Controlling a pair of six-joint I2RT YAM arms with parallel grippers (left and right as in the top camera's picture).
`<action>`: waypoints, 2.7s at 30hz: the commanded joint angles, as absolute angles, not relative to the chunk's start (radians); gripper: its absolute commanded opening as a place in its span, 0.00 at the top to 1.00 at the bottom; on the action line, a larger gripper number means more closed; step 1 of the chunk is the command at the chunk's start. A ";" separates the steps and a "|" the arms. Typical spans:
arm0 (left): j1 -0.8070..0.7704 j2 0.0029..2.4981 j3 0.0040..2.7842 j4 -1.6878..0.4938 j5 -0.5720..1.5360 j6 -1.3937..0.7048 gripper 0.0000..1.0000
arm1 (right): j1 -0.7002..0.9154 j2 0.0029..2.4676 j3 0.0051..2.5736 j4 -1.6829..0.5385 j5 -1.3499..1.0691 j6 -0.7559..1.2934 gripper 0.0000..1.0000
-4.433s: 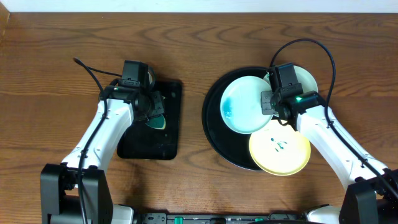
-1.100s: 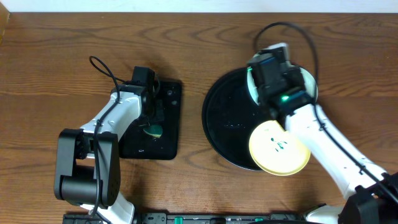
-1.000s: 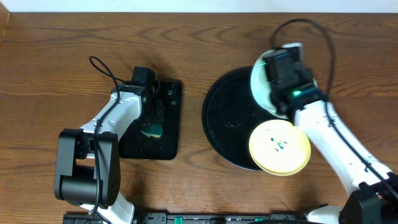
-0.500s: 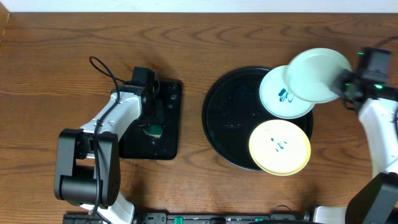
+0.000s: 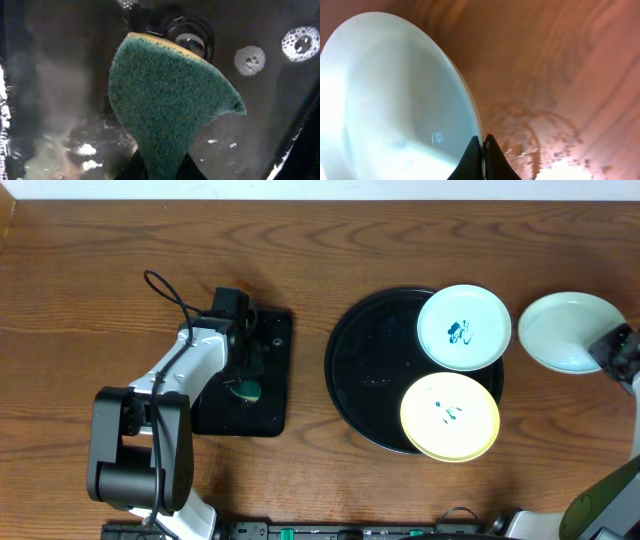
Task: Clean dirty plates on tray and stack at the side
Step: 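Release the plate and move the right gripper to the yellow plate, then grip the yellow plate rim with the right gripper and tilt it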
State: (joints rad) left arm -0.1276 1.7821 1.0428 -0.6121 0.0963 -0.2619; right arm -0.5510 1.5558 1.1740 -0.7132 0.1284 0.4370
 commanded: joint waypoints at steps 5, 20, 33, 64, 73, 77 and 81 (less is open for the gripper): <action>-0.124 1.762 1.034 -0.612 0.078 -0.263 0.92 | -0.577 1.596 1.165 -0.721 0.160 0.440 0.99; -0.124 1.762 1.034 -0.612 0.078 -0.263 0.56 | -0.575 1.683 1.165 -0.737 -0.026 0.344 0.66; -0.124 1.762 1.034 -0.612 0.078 -0.263 0.56 | -0.574 1.683 1.165 -1.151 -0.420 0.234 0.55; -0.124 1.762 1.034 -0.612 0.078 -0.263 0.56 | -0.176 1.683 0.965 -1.113 -0.312 0.179 0.99; -0.124 1.762 1.034 -0.612 0.078 -0.263 0.56 | -0.104 1.681 0.984 -1.058 -0.413 0.179 0.99; -0.124 1.762 1.034 -0.612 0.078 -0.263 0.56 | -0.065 1.681 1.002 -1.010 -0.423 0.200 0.99; -0.124 1.762 1.034 -0.612 0.078 -0.263 0.55 | -0.019 1.681 1.002 -0.905 -0.417 0.282 0.99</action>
